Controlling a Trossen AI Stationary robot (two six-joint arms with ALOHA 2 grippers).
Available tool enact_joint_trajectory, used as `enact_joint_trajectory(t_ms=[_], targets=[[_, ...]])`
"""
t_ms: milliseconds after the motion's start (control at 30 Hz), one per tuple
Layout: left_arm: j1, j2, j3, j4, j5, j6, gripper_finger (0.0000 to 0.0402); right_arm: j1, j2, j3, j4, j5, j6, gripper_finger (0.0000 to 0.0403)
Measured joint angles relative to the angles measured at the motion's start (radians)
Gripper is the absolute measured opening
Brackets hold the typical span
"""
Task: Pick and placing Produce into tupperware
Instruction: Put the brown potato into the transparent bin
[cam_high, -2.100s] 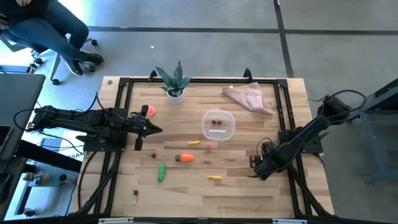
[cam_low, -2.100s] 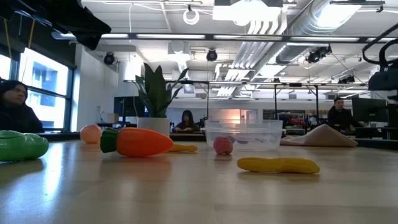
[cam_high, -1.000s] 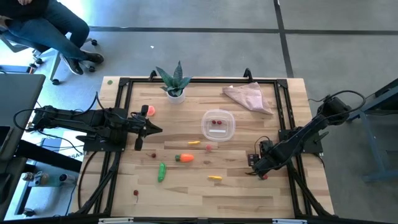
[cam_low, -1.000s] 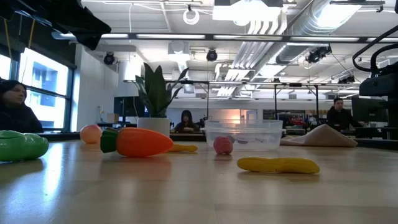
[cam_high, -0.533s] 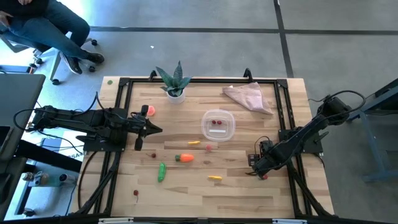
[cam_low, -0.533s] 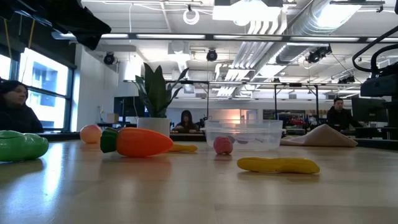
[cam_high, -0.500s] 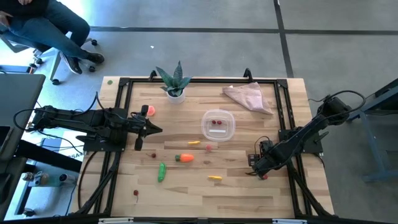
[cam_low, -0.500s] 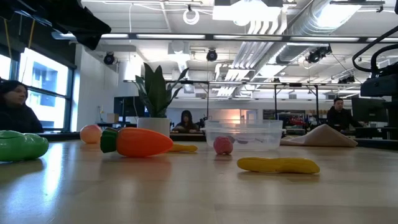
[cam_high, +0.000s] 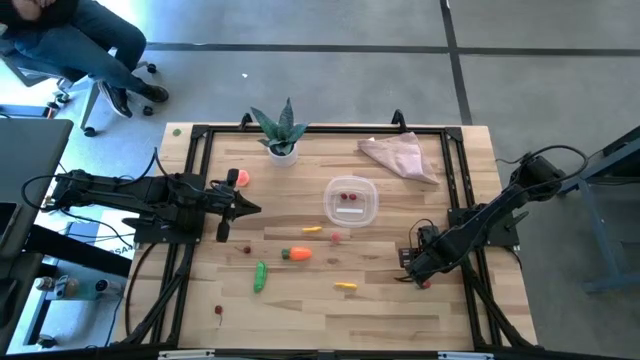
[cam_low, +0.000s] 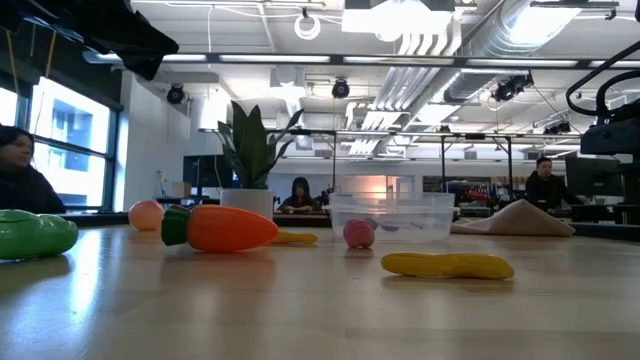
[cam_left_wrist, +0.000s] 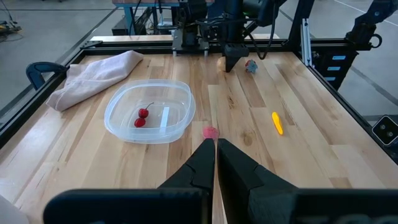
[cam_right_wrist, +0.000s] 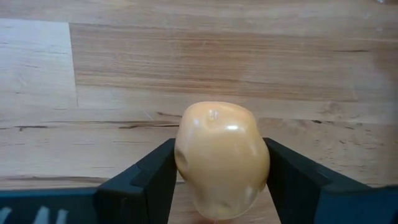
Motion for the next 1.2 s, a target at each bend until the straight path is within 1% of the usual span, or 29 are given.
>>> enact_joint_trajectory(t_ms=[767, 1000, 1200], targets=[[0.0, 0.0, 0.0, 0.0, 0.0, 0.0, 0.0007, 0.0, 0.0, 0.005, 0.017, 0.018, -0.033, 0.0199], [0.0, 0.0, 0.0, 0.0, 0.0, 0.0, 0.0007, 0.0, 0.0, 0.063, -0.02, 0.059, -0.076, 0.0199], [0.0, 0.0, 0.0, 0.0, 0.0, 0.0, 0.0007, -0.021, 0.0, 0.152, -0.133, 0.119, -0.144, 0.0199]])
